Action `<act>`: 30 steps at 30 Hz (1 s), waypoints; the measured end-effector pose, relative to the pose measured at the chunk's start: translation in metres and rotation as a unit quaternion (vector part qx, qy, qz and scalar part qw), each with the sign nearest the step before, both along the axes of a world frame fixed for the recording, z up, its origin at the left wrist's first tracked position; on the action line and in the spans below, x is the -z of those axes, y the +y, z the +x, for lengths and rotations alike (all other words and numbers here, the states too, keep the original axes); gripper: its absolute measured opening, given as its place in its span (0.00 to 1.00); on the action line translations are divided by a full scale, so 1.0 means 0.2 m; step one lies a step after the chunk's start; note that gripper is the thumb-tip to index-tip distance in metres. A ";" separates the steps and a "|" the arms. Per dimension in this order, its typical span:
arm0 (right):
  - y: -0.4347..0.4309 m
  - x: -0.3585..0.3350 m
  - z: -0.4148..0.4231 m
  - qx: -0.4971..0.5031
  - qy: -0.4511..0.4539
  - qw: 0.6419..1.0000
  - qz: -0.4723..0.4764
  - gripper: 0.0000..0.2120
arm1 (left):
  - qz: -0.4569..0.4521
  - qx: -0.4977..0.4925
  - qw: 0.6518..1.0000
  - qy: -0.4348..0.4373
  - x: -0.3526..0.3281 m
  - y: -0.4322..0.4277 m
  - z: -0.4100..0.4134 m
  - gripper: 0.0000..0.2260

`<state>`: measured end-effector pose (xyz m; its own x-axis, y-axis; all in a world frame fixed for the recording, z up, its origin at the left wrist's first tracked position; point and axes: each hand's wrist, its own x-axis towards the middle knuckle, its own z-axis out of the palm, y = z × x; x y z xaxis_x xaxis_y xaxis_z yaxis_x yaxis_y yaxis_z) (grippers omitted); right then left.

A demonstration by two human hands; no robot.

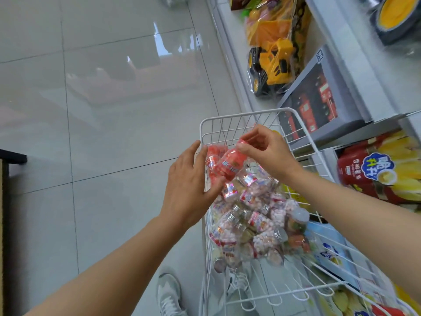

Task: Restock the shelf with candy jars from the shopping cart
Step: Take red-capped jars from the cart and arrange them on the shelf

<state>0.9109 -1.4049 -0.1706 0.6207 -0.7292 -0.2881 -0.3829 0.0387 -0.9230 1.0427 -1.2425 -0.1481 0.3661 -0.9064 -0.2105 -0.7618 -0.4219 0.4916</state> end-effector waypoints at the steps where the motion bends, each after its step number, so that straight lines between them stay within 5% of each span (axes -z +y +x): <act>1: 0.00 -0.04 0.03 -0.016 -0.022 0.999 0.027 0.07 | -0.005 -0.011 1.000 0.011 0.00 -0.02 0.00 0.35; 8: 0.04 -0.10 0.16 -0.007 -0.044 0.991 0.126 0.20 | -0.032 -0.070 0.996 0.034 -0.01 -0.04 0.08 0.25; 13: 0.12 0.16 0.16 -0.047 0.244 0.962 0.111 0.14 | -0.027 -0.127 0.986 0.104 0.03 0.00 0.11 0.19; 15: 0.18 0.26 0.18 -0.058 0.292 0.943 0.149 0.16 | -0.028 -0.133 0.984 0.117 0.05 0.01 0.10 0.17; 23: 0.23 0.42 0.22 -0.072 0.320 0.941 0.084 0.12 | -0.040 -0.142 0.980 0.137 0.07 0.01 0.12 0.14; 30: 0.14 0.28 0.10 -0.006 0.224 0.966 0.129 0.13 | -0.036 -0.143 0.979 0.142 0.02 -0.01 0.12 0.15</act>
<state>0.9310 -1.3770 -0.2266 0.4001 -0.5907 -0.7008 -0.7432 0.2383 -0.6252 1.0659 -1.2452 -0.1517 0.5439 -0.7914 -0.2792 -0.4457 -0.5543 0.7029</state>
